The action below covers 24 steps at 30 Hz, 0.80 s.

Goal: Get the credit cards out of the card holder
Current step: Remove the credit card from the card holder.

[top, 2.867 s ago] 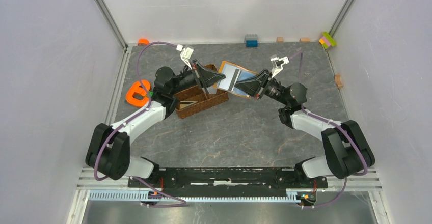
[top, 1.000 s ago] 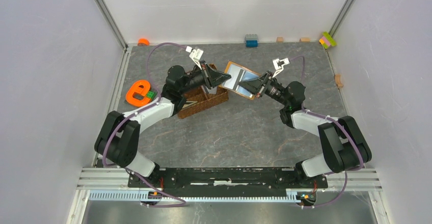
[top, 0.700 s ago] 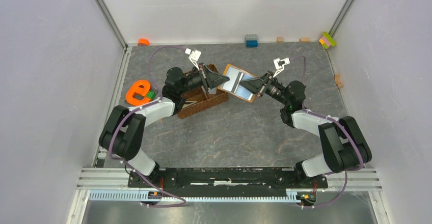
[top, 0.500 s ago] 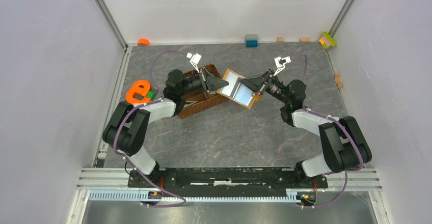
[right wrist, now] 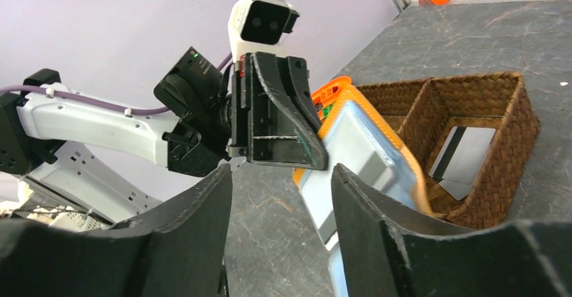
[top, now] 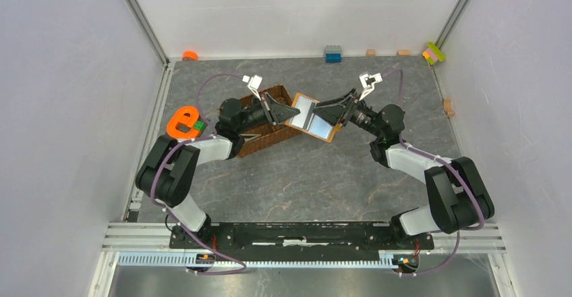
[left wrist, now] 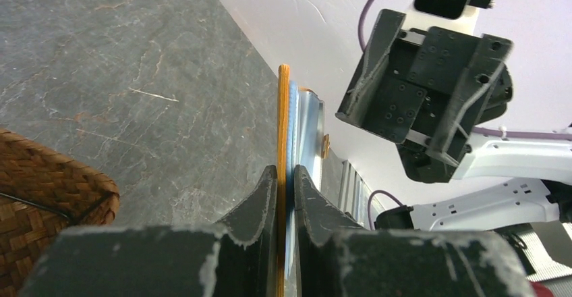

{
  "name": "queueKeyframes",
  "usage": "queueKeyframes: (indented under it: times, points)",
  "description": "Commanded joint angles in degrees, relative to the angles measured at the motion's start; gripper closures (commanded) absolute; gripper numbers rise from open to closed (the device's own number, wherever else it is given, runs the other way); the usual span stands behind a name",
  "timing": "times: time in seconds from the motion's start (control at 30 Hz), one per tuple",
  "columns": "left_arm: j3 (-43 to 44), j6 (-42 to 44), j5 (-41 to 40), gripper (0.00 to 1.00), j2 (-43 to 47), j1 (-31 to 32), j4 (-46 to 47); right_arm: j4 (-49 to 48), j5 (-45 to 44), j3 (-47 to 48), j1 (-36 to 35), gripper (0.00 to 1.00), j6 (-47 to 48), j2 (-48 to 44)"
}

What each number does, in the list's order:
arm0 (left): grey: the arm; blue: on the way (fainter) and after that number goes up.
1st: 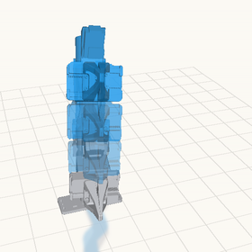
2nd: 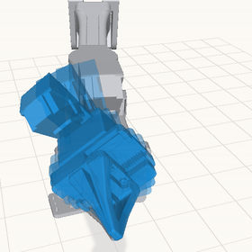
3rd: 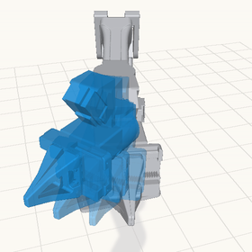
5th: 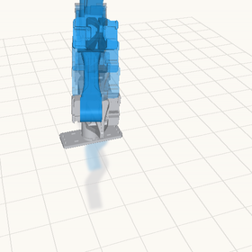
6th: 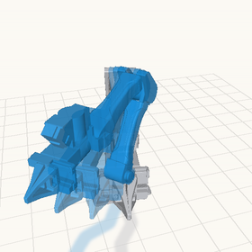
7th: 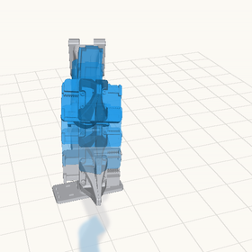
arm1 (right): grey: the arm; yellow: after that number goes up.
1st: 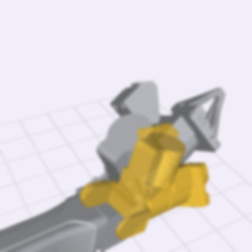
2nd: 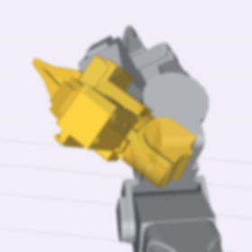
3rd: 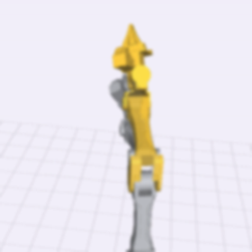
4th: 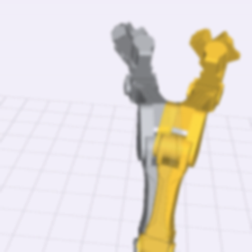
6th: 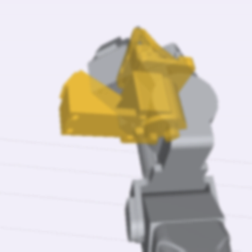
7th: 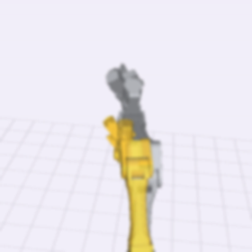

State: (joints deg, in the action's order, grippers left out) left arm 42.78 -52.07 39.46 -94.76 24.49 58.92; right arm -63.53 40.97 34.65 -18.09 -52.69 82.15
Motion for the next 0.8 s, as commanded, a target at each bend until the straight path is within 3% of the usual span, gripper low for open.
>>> queueKeyframes:
  times: [0.0,0.4,0.77]
  points:
    - [-0.65,-1.28,-3.97,0.98,2.81,-0.09,4.95,3.57,0.41,4.13,-2.21,0.38,4.59,-1.28]
    - [-5.44,-2.52,-9.73,0.98,9.09,-0.97,5.59,6.73,1.22,8.65,-3.62,0.36,5.27,5.25]
    - [-6.63,-6.23,-8.34,0.98,9.60,-1.36,10.25,4.65,2.46,9.48,-3.70,0.41,3.44,7.42]
